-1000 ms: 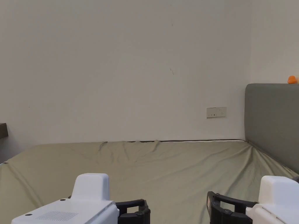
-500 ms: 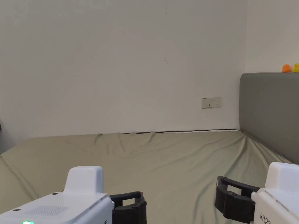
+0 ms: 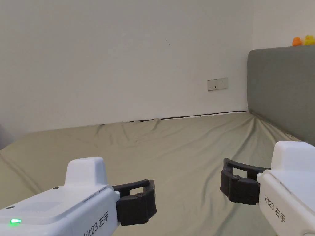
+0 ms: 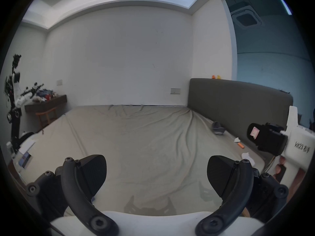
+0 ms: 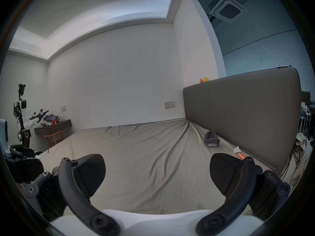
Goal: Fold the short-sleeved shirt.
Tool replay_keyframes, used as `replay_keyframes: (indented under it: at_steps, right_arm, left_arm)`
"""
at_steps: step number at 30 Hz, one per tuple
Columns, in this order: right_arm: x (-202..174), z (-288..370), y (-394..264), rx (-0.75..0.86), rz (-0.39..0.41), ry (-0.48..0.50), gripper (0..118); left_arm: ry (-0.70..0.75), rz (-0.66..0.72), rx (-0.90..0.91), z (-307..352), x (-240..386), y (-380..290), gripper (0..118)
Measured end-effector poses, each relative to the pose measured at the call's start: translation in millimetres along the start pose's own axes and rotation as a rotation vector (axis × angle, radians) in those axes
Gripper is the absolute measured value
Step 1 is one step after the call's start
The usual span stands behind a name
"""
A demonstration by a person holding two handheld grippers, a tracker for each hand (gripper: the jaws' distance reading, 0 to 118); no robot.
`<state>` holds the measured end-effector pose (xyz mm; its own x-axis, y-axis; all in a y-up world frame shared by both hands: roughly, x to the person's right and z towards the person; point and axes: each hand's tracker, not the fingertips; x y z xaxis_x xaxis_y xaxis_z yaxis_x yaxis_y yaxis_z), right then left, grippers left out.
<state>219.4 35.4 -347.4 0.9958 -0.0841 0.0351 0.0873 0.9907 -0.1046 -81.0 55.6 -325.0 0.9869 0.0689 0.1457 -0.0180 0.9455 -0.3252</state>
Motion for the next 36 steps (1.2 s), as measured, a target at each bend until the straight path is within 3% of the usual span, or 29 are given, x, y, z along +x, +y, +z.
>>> replay_keyframes:
  at_steps: [7, 13, 17, 22, 28, 36]
  right_arm:
    - [-2, 3, -8, -0.033, -0.019, 0.013, 118]
    - [-6, 6, -13, -0.027, 0.023, 0.020, 118]
    - [-8, 6, -13, -0.018, 0.034, 0.026, 118]
    - [-9, 5, -14, -0.027, 0.021, 0.039, 118]
    - [-9, 5, -15, -0.026, 0.048, 0.034, 118]
    - [-6, 8, -15, -0.029, 0.027, 0.043, 118]
  left_arm:
    - [0.041, -0.004, 0.004, 7, 2, -10, 115]
    - [0.043, 0.065, 0.001, 14, -7, -18, 115]
    - [0.096, -0.005, -0.003, 17, -1, -18, 115]
    - [0.045, 0.074, -0.007, 16, -8, -19, 115]
    - [0.072, 0.038, -0.014, 16, -7, -21, 115]
    - [0.057, 0.051, -0.037, 16, -8, -28, 115]
